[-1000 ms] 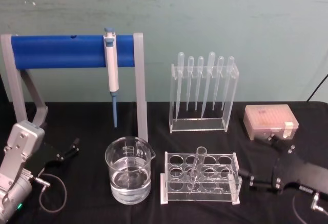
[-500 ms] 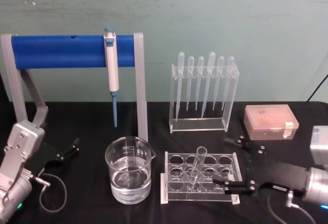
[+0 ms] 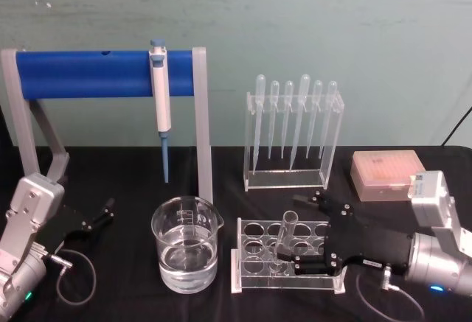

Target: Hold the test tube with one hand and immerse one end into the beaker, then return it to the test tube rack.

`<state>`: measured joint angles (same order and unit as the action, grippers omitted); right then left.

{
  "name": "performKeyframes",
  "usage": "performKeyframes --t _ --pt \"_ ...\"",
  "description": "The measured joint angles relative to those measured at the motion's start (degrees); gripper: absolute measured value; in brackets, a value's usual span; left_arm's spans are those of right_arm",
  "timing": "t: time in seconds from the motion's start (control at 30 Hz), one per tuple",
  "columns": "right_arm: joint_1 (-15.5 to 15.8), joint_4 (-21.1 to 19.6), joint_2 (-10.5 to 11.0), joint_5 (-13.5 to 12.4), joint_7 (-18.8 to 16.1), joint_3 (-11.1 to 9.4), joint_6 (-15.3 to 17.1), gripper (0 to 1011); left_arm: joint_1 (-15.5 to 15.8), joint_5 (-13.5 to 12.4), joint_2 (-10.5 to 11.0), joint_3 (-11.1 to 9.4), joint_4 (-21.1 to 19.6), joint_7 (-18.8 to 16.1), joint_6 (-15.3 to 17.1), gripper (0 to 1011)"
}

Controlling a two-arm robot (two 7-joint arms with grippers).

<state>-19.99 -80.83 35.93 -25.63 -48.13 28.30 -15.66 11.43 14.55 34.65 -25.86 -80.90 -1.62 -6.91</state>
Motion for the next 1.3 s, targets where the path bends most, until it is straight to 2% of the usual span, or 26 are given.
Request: performKeyframes --t 0.4,0.77,0.97,1.03,1.07,1.3 --pt "-2.88 2.20 -1.18 0.86 -0.93 1.82 0.76 1002 0.00 0.00 0.00 0.00 0.00 0.00 0.00 1000" --pt "-2.80 2.15 -1.15 0.85 -0.94 1.76 0.76 995 0.01 0.00 0.00 0.00 0.00 0.00 0.00 1000" --pt "-2.72 2.07 -1.14 0.83 -0.94 1.72 0.73 863 0.00 0.00 0.00 0.00 0.00 0.00 0.00 1000" --pt "-2.70 2.05 -1.13 0.82 -0.93 1.70 0.72 771 0.01 0.00 0.00 0.00 0.00 0.00 0.00 1000" --pt "-2.69 2.05 -1.12 0.81 -0.93 1.69 0.72 771 0.00 0.00 0.00 0.00 0.00 0.00 0.00 1000" --pt "-2.65 2.00 -1.09 0.76 -0.92 1.63 0.66 537 0.01 0.00 0.00 0.00 0.00 0.00 0.00 1000"
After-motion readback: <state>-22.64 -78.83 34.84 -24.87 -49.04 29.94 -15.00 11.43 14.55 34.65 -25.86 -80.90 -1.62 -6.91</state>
